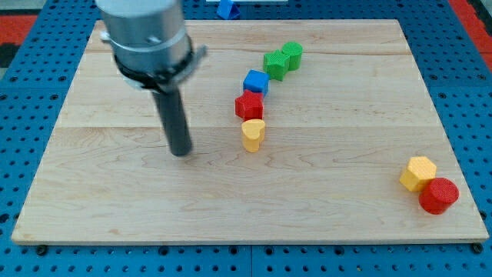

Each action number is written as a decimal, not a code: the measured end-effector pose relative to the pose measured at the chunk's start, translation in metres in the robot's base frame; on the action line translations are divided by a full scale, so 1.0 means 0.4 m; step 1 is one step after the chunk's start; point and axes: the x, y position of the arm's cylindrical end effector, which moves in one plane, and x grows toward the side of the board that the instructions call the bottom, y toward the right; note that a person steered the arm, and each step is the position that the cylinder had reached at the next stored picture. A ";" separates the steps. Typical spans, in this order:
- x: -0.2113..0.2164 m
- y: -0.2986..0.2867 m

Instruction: Move the yellow heart to the right of the red star

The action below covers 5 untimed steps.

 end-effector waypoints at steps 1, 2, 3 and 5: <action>0.008 0.140; -0.042 0.203; -0.118 0.304; -0.303 0.387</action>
